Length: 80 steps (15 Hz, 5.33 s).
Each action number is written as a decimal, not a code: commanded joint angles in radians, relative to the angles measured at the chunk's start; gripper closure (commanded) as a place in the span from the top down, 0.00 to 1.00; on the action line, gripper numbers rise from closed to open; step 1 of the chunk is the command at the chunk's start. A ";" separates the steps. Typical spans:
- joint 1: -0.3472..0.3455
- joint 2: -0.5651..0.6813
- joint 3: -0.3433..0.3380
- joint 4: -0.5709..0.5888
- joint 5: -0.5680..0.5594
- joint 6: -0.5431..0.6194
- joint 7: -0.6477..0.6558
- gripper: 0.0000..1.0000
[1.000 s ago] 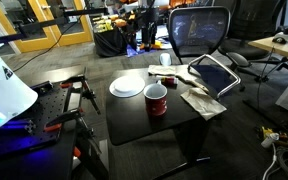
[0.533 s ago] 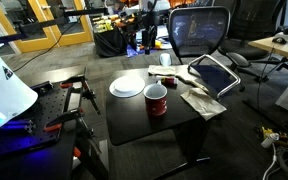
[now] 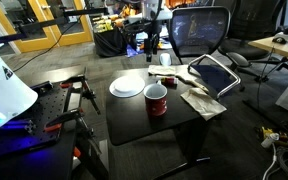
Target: Put the glue stick in the mug cup
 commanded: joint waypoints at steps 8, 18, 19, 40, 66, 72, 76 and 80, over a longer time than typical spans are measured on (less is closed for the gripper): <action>0.092 0.218 -0.083 0.141 0.019 0.117 0.064 1.00; 0.109 0.336 -0.128 0.241 0.027 0.131 0.101 1.00; 0.103 0.348 -0.129 0.250 0.032 0.137 0.096 1.00; 0.035 0.501 -0.124 0.460 0.079 0.116 0.053 0.36; 0.101 -0.064 -0.264 -0.052 -0.074 0.073 0.105 0.08; 0.124 -0.186 -0.281 -0.071 -0.286 -0.091 0.284 0.08; 0.093 -0.230 -0.225 -0.054 -0.399 -0.222 0.428 0.08; 0.083 -0.240 -0.177 -0.034 -0.508 -0.341 0.587 0.08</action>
